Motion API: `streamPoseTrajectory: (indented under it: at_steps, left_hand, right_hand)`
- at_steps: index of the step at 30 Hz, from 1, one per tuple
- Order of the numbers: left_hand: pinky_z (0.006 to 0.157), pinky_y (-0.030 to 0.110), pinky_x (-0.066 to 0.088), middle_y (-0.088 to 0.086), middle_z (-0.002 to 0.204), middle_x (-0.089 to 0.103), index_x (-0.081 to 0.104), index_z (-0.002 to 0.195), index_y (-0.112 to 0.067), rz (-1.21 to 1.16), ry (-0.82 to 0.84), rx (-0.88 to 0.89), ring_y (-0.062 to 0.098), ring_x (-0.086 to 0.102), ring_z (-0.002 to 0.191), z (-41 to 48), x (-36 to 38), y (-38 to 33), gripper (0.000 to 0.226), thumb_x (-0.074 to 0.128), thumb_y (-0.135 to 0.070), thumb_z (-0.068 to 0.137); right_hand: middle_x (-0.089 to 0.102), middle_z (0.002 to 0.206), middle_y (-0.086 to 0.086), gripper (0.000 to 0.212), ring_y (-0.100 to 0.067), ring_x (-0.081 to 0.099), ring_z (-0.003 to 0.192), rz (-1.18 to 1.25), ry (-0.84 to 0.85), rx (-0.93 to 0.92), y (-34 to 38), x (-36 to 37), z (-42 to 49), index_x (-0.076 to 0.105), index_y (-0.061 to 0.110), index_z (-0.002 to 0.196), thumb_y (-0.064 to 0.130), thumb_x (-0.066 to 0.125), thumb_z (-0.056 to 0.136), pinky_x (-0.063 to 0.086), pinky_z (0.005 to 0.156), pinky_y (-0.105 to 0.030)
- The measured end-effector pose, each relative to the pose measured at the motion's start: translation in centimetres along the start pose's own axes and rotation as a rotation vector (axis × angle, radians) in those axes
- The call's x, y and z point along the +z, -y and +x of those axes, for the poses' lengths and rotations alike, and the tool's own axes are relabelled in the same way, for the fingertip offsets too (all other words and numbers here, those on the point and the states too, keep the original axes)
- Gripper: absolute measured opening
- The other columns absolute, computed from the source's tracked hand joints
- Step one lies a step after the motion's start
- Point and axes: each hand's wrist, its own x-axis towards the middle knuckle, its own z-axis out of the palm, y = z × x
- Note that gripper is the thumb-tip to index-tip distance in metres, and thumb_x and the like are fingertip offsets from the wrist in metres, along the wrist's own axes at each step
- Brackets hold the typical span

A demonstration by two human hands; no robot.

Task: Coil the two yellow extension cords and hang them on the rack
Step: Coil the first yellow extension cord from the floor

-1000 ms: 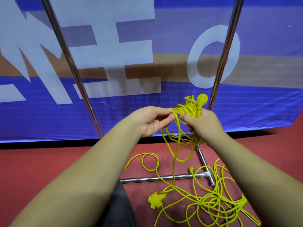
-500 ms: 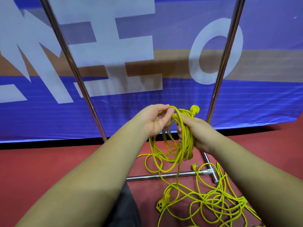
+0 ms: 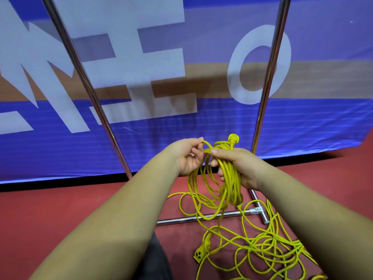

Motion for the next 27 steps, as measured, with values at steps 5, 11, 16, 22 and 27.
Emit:
streamPoseTrajectory:
  at_steps: [5, 11, 16, 22, 27]
  left_hand:
    - [0.042, 0.015, 0.049, -0.007, 0.065, 0.061, 0.069, 0.093, -0.014, 0.352, -0.066, 0.087, -0.001, 0.048, 0.047, -0.7, -0.6, 0.1, 0.022, 0.070, -0.035, 0.100]
    - [0.061, 0.036, 0.061, 0.006, 0.079, 0.055, 0.069, 0.093, -0.009, 0.954, -0.400, 0.383, 0.021, 0.054, 0.057, -0.1, -2.2, 0.0, 0.037, 0.047, -0.035, 0.108]
    - [0.078, 0.043, 0.063, 0.017, 0.107, 0.071, 0.065, 0.108, -0.002, 1.640, -0.209, -0.027, 0.028, 0.072, 0.083, 1.1, -3.8, 3.1, 0.018, 0.048, -0.007, 0.105]
    - [0.106, 0.032, 0.044, -0.002, 0.160, 0.045, 0.020, 0.164, -0.041, 1.855, 0.380, 0.124, 0.024, 0.058, 0.130, 2.5, -3.3, 9.8, 0.083, 0.070, -0.031, 0.099]
    - [0.096, 0.019, 0.038, -0.002, 0.146, 0.056, 0.037, 0.159, -0.040, 1.790, 0.430, 0.321, 0.021, 0.058, 0.123, 3.0, -1.9, 13.4, 0.069, 0.070, -0.033, 0.099]
  right_hand:
    - [0.062, 0.067, -0.004, 0.015, -0.016, 0.064, 0.057, 0.041, -0.040, 0.044, 0.6, 0.1, -0.5, 0.068, 0.014, 0.086, 0.022, 0.074, 0.098, 0.053, 0.053, -0.027]
    - [0.050, 0.058, 0.003, 0.016, -0.010, 0.046, 0.041, 0.246, -0.188, -0.023, 2.0, -0.9, -0.3, 0.061, 0.017, 0.086, 0.020, 0.067, 0.100, 0.041, 0.044, -0.023]
    - [0.044, 0.056, 0.010, 0.019, -0.004, 0.039, 0.037, 0.510, -0.203, -0.108, 4.8, -2.3, -1.0, 0.058, 0.018, 0.085, 0.022, 0.060, 0.103, 0.038, 0.039, -0.020]
    - [0.044, 0.054, 0.011, 0.022, -0.003, 0.039, 0.038, 0.720, -0.206, -0.215, 6.9, -3.5, -2.0, 0.052, 0.017, 0.082, 0.020, 0.057, 0.104, 0.037, 0.039, -0.020]
    - [0.044, 0.056, 0.011, 0.026, -0.003, 0.040, 0.038, 0.817, -0.232, -0.251, 7.3, -3.9, -2.5, 0.051, 0.018, 0.079, 0.020, 0.057, 0.104, 0.037, 0.040, -0.020]
